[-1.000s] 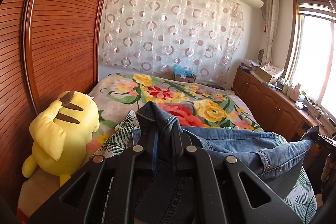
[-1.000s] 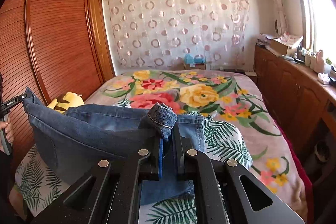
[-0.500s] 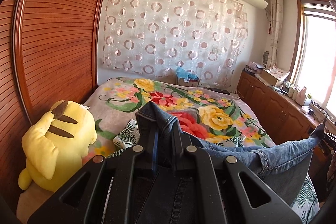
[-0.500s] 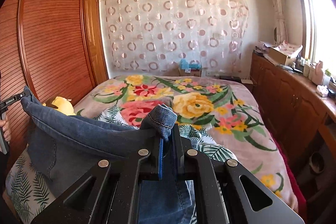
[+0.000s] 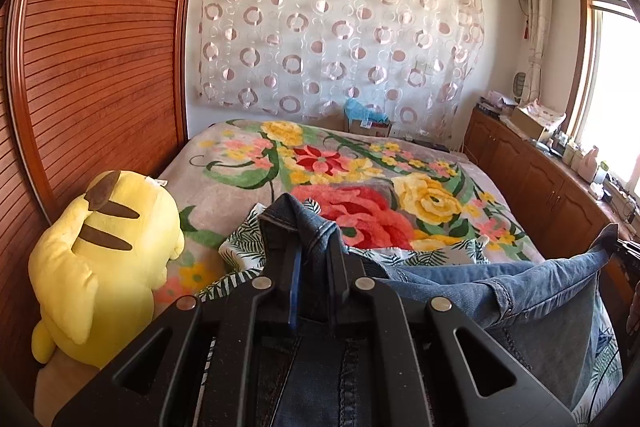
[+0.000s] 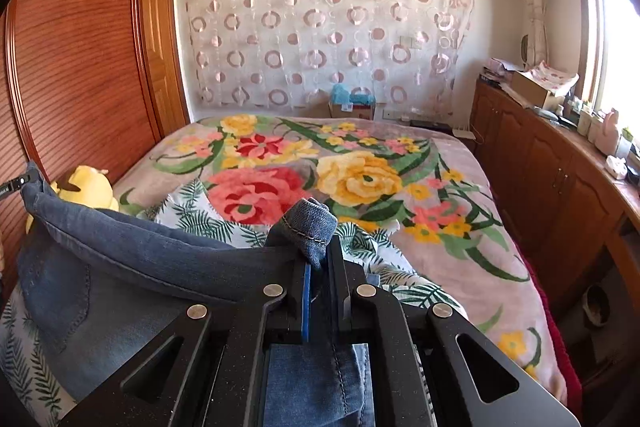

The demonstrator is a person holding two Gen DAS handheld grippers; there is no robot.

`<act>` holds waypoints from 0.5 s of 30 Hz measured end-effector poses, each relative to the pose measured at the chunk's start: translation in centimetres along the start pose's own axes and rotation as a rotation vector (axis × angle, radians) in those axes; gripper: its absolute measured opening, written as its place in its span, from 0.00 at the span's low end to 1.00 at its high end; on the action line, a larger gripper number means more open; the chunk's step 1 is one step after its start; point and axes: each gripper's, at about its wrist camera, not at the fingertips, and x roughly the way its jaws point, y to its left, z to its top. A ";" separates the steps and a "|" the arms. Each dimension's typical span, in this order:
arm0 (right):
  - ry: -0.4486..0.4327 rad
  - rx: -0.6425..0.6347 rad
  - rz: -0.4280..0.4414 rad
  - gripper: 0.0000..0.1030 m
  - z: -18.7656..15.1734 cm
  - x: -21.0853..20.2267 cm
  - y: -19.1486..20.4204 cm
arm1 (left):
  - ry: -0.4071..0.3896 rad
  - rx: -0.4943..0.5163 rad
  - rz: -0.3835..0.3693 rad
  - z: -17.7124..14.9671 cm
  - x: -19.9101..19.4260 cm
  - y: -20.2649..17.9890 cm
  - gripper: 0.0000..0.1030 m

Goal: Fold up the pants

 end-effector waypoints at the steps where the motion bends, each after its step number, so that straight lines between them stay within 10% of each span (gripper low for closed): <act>1: 0.008 -0.007 -0.005 0.06 0.0 0.3 0.2 | 0.004 0.002 0.001 -0.1 0.2 0.0 0.11; 8: 0.041 0.006 0.002 0.06 1.0 1.1 -0.1 | 0.043 0.023 0.015 -0.6 1.0 -0.1 0.14; 15: 0.071 -0.001 -0.002 0.06 1.1 2.4 -0.3 | 0.050 0.036 -0.003 -1.9 -0.6 0.0 0.64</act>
